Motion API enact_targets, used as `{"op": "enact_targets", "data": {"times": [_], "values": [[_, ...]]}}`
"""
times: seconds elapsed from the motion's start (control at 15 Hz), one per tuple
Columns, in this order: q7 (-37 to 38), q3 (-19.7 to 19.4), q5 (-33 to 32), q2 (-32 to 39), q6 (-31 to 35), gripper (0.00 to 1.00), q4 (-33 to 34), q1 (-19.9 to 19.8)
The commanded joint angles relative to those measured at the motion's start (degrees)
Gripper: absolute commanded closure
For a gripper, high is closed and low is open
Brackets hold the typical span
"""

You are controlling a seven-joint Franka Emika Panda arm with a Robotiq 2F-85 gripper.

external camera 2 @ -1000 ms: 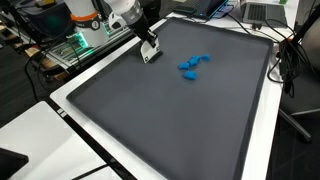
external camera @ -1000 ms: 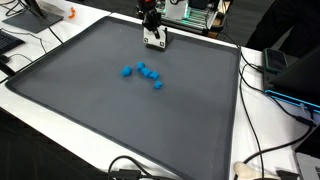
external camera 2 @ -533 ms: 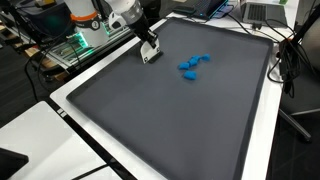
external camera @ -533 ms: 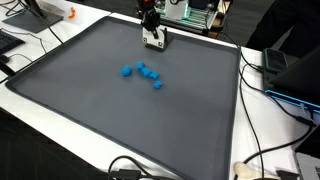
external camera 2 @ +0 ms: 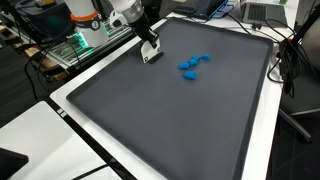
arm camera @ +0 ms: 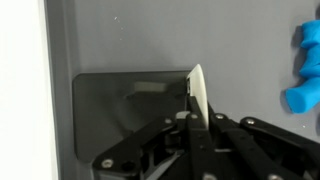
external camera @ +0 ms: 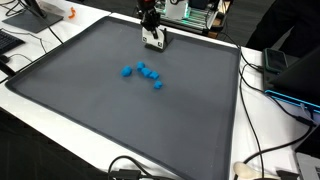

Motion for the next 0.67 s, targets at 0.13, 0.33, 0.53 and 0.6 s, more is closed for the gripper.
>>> {"op": "enact_targets", "data": {"times": [0.13, 0.33, 0.53, 0.6], "values": [[3.80, 0.76, -2.53, -1.77, 1.50, 0.99, -1.13, 0.21], [5.38, 0.99, -4.20, -2.07, 1.93, 0.99, -1.12, 0.26], [6.76, 1.29, -5.69, -2.40, 1.99, 0.99, -1.13, 0.41], [7.24, 1.38, -6.25, -2.36, 1.86, 0.99, -1.14, 0.44]]}}
